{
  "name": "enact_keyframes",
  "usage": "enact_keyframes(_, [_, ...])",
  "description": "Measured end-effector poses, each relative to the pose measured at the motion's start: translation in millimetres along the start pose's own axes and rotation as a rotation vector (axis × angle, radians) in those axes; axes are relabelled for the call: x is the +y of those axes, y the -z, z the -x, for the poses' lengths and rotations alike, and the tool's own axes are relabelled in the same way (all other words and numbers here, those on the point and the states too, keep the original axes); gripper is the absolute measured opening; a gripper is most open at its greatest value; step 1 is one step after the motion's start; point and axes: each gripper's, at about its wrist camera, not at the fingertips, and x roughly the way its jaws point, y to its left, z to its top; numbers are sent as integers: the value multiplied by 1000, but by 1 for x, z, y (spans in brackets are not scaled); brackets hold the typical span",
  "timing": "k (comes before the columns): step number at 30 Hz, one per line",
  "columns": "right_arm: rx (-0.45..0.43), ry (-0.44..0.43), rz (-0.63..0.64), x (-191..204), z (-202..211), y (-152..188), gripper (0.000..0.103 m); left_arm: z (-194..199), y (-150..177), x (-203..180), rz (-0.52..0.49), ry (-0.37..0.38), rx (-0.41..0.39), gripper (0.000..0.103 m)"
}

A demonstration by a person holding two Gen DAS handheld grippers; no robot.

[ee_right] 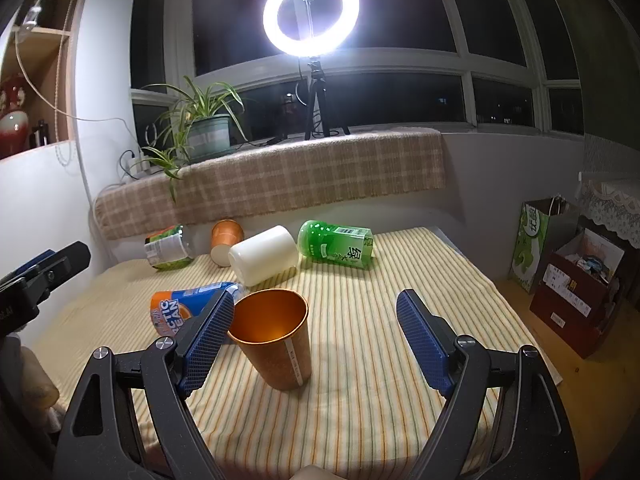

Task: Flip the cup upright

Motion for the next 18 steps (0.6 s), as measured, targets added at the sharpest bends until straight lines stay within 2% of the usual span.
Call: enact_keyframes(18, [15, -4, -16, -1, -2, 4, 84, 0, -1, 4, 2, -2, -2, 103])
